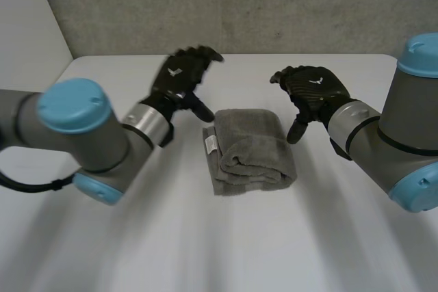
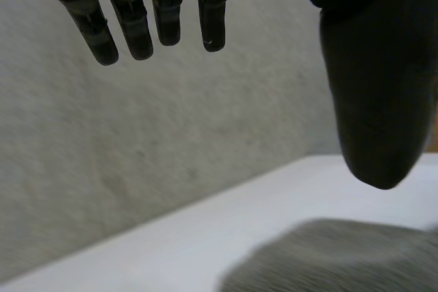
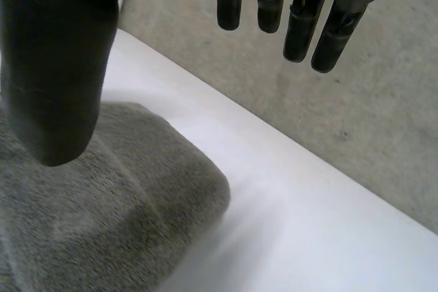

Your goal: Fold the towel.

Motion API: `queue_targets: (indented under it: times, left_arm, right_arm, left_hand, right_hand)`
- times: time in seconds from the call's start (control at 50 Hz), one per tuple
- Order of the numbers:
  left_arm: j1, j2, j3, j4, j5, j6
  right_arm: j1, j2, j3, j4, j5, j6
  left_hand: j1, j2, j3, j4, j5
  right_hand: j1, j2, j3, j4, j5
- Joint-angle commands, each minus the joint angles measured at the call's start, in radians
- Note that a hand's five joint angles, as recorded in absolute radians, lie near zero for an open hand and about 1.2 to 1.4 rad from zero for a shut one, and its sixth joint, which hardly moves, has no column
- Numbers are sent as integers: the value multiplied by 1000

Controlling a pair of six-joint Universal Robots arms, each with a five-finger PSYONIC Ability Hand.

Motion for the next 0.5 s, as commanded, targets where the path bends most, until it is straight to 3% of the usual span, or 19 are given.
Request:
queue_targets:
  times: [0.02,0.28,0.5]
  left_arm:
    - [-93,-163,145,-112,2,7]
    - [-116,-311,276,-135,2,18]
    - [-81,-288,164,-187,0,71]
  right_arm:
    - [-33,70,-6,-1,-2,52]
    - [-31,233,-70,-4,-15,106]
    - [-27,334,-133,-4,-21,109]
  left_hand:
    - [-42,-27,-33,-38,-10]
    - [-30,-15,-22,-26,2]
    - [-33,-18,-25,-29,-1]
  right_hand:
    - [-66,-86,-84,-97,-69]
    - [-66,-86,-84,-97,-69]
    - [-66,-86,-84,-97,-69]
